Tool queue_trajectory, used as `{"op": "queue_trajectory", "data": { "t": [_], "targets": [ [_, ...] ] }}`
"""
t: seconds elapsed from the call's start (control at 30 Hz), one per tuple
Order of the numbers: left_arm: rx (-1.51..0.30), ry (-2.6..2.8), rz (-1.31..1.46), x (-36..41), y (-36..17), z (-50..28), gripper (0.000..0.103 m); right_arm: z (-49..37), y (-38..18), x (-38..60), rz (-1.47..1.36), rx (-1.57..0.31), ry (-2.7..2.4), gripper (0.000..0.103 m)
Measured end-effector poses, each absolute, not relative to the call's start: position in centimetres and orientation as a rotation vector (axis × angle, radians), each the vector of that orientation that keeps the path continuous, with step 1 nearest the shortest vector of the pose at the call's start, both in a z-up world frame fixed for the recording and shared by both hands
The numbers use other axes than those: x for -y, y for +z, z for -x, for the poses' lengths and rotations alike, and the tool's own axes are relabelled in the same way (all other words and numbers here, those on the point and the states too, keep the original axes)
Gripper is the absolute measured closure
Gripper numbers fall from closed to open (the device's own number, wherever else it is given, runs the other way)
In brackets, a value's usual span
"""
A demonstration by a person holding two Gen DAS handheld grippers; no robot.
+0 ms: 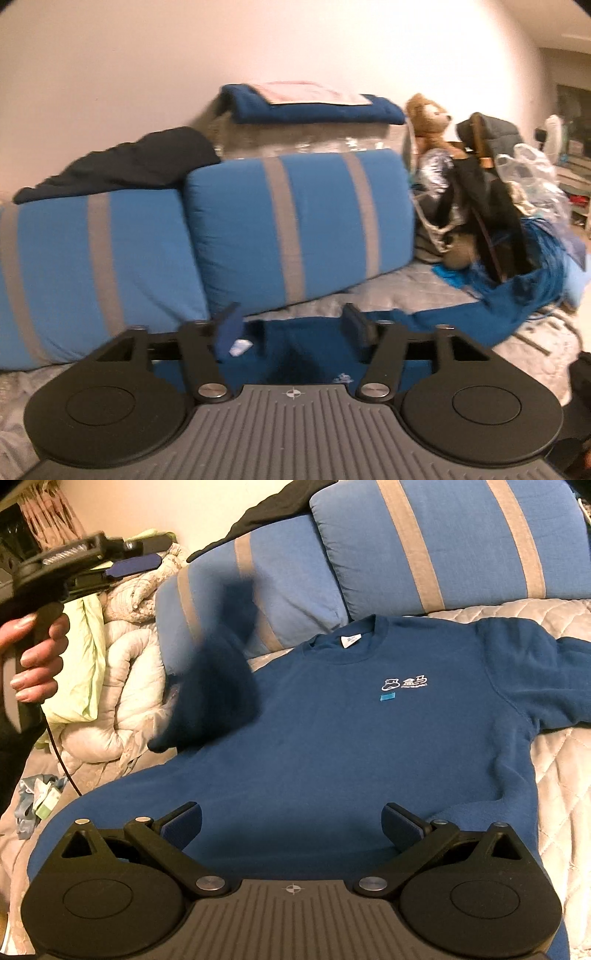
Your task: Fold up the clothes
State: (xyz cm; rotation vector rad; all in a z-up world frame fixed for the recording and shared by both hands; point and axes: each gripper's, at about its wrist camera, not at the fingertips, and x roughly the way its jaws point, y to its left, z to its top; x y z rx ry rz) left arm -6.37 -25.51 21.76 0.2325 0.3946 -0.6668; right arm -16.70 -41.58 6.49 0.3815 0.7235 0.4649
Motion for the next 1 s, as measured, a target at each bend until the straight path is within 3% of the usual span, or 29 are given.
{"op": "queue_trajectory", "data": {
  "t": [0.2, 0.63, 1.0],
  "targets": [
    [-0.454, -0.611, -0.237, 23.4, 20.7, 6.8, 0.036, 16.8, 6.4, 41.6, -0.384, -0.724, 0.463, 0.000],
    [-0.632, -0.392, -0.052, 10.8, 17.1, 9.2, 0.035, 16.8, 6.4, 41.1, -0.360, -0.732, 0.455, 0.000],
    [-0.667, -0.355, 0.038, 7.3, 14.3, 11.7, 0.032, 16.7, 6.8, 40.3, -0.299, -0.750, 0.448, 0.000]
  ]
}}
